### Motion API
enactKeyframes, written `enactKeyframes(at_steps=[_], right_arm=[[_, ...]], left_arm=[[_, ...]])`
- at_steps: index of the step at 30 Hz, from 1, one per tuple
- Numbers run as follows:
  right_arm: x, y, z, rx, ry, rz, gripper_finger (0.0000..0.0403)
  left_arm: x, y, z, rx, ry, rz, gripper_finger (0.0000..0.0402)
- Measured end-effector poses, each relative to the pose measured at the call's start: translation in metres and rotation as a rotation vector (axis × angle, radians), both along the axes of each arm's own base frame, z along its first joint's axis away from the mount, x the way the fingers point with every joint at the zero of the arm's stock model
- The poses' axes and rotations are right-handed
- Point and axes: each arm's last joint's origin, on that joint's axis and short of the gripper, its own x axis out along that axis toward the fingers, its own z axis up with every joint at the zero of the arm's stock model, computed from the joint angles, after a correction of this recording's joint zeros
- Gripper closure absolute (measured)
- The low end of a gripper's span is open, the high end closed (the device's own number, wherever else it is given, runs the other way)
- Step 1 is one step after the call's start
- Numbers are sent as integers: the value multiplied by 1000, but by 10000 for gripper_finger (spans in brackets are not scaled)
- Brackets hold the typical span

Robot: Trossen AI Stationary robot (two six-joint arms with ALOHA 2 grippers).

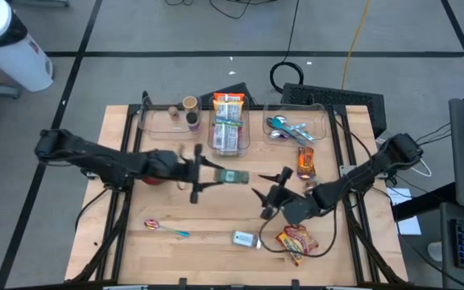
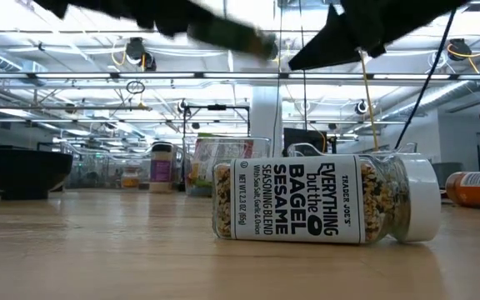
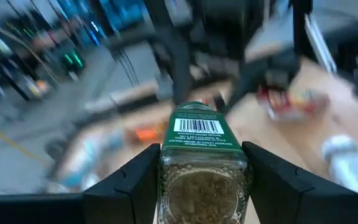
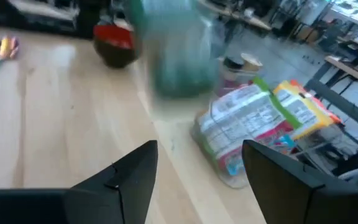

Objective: Pick & Place Food Item
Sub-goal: Put the green seasoning bottle into the left transparent bin

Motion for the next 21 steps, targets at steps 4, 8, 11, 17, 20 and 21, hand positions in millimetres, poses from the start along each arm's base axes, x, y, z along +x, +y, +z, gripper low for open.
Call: enactKeyframes(at_steps=[4, 8, 11, 17, 20, 21], right_arm=[[-15, -6, -10, 39, -177, 47, 175], [-27, -19, -22, 91, -373, 211, 172], [-29, -31, -25, 113, -508, 346, 174], [-5, -53, -24, 177, -573, 452, 173], [8, -63, -19, 165, -593, 484, 164], [12, -65, -16, 155, -599, 498, 160]], left_arm=[[-22, 3, 31, -11, -126, -14, 198], [-37, 2, 52, -52, -241, -90, 198], [-39, 1, 56, -97, -279, -161, 198], [-28, -2, 47, -118, -258, -181, 198], [-19, -1, 45, -108, -280, -173, 198], [-17, 0, 42, -107, -276, -169, 198]])
